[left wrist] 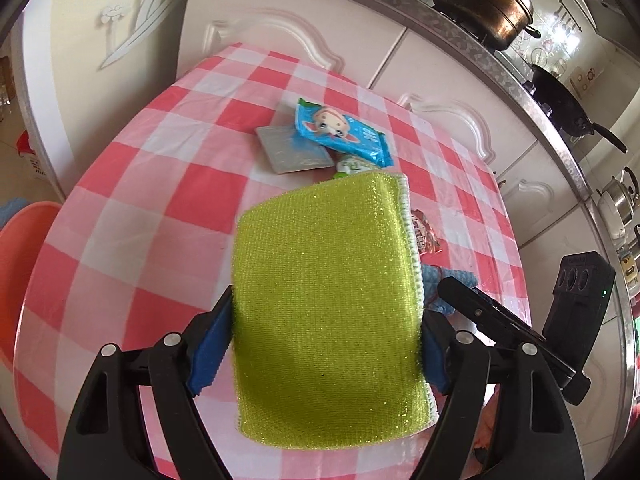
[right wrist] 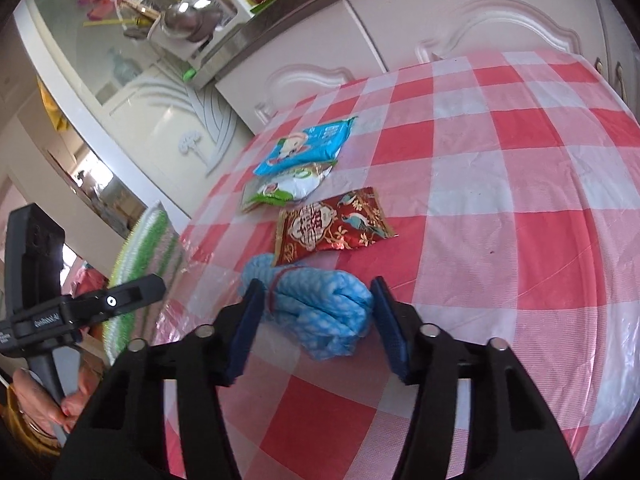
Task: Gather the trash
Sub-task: 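Grasp the yellow-green sponge with the left tool while the right tool grasps the blue rag, then carry the sponge and blue rag over the orange bucket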
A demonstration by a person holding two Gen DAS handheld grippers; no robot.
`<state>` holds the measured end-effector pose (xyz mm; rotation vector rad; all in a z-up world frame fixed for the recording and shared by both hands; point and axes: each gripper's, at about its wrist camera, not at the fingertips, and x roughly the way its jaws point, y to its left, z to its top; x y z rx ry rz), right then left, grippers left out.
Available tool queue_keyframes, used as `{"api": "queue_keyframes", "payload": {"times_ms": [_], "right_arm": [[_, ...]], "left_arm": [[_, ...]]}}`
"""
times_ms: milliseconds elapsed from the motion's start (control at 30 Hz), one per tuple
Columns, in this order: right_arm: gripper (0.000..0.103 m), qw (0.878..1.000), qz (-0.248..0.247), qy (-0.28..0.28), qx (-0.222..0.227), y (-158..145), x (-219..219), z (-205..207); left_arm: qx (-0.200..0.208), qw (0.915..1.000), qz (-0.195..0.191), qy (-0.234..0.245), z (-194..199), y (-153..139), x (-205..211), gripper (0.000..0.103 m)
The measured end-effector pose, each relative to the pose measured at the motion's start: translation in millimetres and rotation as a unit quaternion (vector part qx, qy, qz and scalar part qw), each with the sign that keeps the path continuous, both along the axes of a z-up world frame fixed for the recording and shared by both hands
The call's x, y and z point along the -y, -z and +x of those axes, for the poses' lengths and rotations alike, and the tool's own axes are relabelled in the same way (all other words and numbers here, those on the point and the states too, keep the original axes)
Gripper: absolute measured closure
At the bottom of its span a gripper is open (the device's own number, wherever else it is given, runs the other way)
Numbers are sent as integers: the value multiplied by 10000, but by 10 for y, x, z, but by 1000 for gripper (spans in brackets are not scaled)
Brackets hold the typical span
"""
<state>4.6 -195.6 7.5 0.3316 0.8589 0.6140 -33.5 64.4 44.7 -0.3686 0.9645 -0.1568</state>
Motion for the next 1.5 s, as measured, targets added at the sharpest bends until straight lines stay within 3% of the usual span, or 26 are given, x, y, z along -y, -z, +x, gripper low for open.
{"api": "queue_keyframes", "payload": {"times_ms": [400, 900, 1500], "right_arm": [[74, 9996, -61, -75, 272, -70, -66, -87], [77, 9970, 632, 29, 439, -226, -109, -145], [77, 9982, 235, -74, 550, -445, -667, -189]], "left_arm": [[41, 9999, -19, -149, -160, 66, -430, 24], [233, 9993, -142, -252, -229, 97, -789, 24], [346, 9967, -368, -642, -322, 229, -1388, 24]]}}
